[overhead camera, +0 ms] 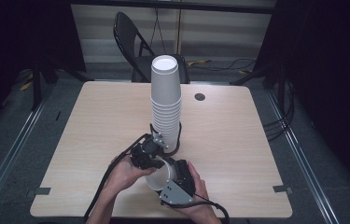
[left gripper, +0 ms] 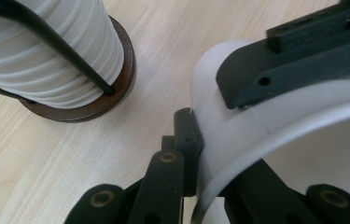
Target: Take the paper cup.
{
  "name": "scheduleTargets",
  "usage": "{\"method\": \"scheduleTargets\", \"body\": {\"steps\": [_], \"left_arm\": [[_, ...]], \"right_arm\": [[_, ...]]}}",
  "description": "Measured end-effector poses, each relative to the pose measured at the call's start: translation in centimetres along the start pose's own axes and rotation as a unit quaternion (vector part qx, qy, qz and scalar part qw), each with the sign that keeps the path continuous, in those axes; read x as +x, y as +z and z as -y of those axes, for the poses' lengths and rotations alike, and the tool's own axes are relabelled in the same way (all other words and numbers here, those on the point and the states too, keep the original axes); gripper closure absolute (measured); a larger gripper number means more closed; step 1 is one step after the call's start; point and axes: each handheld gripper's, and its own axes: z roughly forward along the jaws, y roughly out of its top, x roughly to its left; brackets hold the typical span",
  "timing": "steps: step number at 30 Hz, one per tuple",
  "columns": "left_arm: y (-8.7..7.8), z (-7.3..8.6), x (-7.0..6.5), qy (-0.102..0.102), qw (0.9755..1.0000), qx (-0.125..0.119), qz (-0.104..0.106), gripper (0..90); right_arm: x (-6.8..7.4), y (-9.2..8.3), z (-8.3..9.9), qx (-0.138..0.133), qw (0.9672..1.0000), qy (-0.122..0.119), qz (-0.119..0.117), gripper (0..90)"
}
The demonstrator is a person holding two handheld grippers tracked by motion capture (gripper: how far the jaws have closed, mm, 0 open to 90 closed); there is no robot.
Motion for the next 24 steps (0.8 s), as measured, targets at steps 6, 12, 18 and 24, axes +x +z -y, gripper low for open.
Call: {"method": "scheduleTargets", "body": {"steps": [6, 12, 18, 24], "left_arm": [[0.0, 0.3, 0.2, -0.008, 0.9997, -0.021, 0.010, 86.4], [0.2, 0.7, 0.4, -0.019, 0.9990, -0.037, 0.018, 85.1], [0.3, 1.2, 0.5, -0.033, 0.9968, -0.070, 0.019, 83.9], [0.1, 1.9, 0.7, -0.047, 0.9935, -0.103, 0.013, 70.6]], "right_arm": [[0.0, 0.1, -0.2, -0.004, 1.0000, 0.002, 0.002, 8.3], [-0.1, -0.1, 0.0, -0.005, 0.9999, 0.010, -0.005, 10.4], [-0.4, -0.1, 0.2, -0.012, 0.9992, 0.037, -0.002, 11.0], [-0.8, -0.2, 0.6, -0.016, 0.9978, 0.064, -0.001, 11.2]]}}
